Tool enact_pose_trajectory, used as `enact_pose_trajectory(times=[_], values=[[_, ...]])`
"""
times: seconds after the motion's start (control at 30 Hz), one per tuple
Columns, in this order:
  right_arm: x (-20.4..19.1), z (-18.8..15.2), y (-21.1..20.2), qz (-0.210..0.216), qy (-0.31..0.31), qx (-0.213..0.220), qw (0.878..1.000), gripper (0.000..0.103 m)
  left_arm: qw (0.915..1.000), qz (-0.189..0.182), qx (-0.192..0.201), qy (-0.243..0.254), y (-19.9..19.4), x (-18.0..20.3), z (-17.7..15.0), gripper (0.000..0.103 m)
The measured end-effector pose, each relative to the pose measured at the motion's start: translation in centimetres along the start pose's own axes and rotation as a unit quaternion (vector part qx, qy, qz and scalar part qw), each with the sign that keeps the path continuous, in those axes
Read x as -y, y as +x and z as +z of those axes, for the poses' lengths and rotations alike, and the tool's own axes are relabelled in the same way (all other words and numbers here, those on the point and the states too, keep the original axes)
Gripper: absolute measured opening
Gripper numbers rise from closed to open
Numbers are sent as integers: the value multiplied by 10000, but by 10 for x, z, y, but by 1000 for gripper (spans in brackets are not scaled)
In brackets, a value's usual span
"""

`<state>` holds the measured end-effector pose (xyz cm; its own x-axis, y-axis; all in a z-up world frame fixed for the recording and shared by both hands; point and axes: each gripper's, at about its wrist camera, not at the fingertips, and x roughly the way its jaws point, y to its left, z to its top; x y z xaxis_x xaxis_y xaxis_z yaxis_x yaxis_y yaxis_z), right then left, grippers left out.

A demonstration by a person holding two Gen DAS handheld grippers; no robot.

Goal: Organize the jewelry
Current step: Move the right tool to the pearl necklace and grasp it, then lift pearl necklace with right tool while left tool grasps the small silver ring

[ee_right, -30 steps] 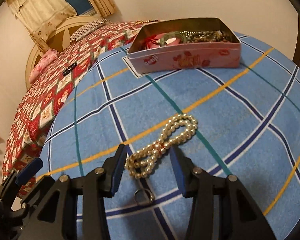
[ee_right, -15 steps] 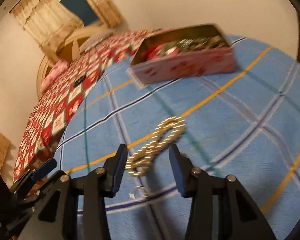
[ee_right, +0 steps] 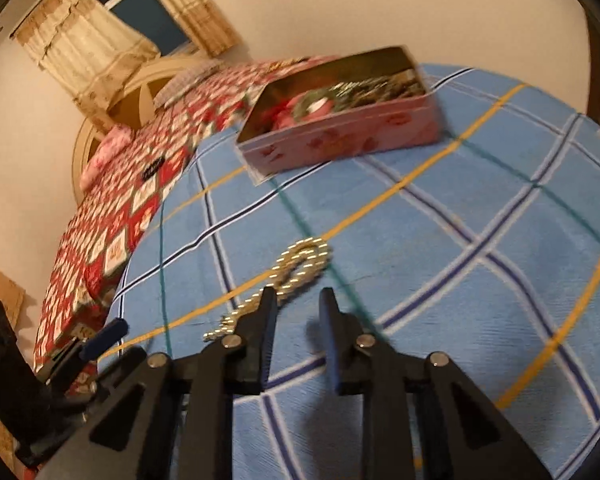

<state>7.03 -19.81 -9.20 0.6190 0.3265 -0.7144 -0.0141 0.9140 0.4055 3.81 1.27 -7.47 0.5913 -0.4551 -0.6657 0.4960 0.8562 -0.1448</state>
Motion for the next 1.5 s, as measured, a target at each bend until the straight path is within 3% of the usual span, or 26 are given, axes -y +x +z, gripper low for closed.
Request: enact_pose_trajectory(times=[0.17, 0.23, 0.33, 0.47, 0.63, 0.73, 0.97, 1.13, 1.2, 1.27, 1.5], values=[[-29, 5, 38, -174, -451, -358, 9982, 38, 9988, -179, -149, 429, 2, 15, -5, 58], [-40, 4, 43, -338, -825, -240, 9957, 41, 9978, -295, -244, 536, 4, 19, -7, 58], [-45, 4, 47, -552, -1268, -262, 9900, 18, 9960, -592, -277, 609, 6, 26, -7, 58], [-22, 11, 39, -308, -912, -301, 9949, 15, 9943, -879, -286, 523, 12, 33, -4, 58], [13, 22, -3, 69, -112, 230, 9996, 15, 9916, -1163, -362, 442, 24, 46, 2, 58], [25, 23, -29, 68, 66, 504, 9987, 15, 9881, -1336, -555, 517, 32, 55, 6, 58], [36, 8, -56, -82, 78, 738, 9972, 15, 9892, -1126, -908, 241, 53, 49, 15, 44], [43, 3, -49, -87, 179, 666, 9976, 15, 9888, -646, -988, 910, 54, 73, 14, 39], [46, 3, -48, -54, 234, 649, 9976, 15, 9866, -399, -990, 1234, 53, 81, 11, 32], [48, 1, -50, -44, 251, 658, 9975, 15, 9858, -451, -982, 1289, 53, 79, 11, 20], [48, -1, -61, -104, 211, 787, 9966, 15, 9881, -713, -764, 1126, 47, 71, 12, 20]])
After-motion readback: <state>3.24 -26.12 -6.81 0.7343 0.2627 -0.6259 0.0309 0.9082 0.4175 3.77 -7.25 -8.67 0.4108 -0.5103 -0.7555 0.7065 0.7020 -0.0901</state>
